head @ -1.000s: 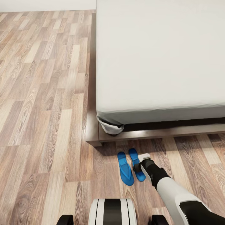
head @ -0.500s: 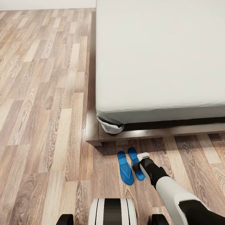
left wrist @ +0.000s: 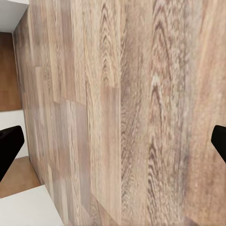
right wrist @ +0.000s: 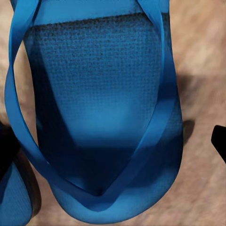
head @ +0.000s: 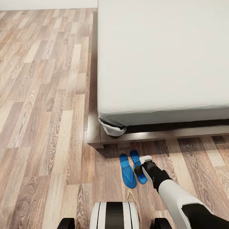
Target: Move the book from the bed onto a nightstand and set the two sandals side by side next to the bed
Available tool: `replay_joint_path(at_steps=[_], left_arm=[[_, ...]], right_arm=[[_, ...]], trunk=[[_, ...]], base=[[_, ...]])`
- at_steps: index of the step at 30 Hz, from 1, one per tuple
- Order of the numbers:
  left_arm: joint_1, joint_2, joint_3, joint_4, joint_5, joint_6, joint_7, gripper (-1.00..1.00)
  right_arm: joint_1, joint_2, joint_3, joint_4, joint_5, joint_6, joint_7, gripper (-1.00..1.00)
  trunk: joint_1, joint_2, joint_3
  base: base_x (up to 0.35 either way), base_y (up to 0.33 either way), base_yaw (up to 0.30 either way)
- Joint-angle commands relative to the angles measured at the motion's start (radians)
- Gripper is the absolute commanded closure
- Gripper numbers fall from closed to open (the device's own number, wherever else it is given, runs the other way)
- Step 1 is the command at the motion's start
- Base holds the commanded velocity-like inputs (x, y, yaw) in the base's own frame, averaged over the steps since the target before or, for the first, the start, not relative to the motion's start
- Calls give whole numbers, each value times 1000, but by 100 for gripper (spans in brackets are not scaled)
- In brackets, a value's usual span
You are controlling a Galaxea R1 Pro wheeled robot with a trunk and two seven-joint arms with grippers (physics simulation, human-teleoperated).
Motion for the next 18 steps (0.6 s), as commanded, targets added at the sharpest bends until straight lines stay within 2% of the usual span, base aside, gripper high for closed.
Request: replay_joint_path(at_steps=[1, 10, 18], left_arm=[[0, 1, -9, 0, 9, -3, 4, -100], [0, 1, -9, 0, 8, -2, 3, -100], [0, 1, -9, 0, 8, -1, 2, -100]], right_arm=[[0, 0, 5, -2, 3, 6, -2, -100], [0, -1, 5, -2, 3, 6, -2, -100], [0, -2, 5, -1, 3, 6, -1, -100]], trunk=[[0, 0, -1], [0, 0, -1], [-3, 1, 27]], base=[[0, 0, 0], [0, 0, 0], [0, 0, 0]])
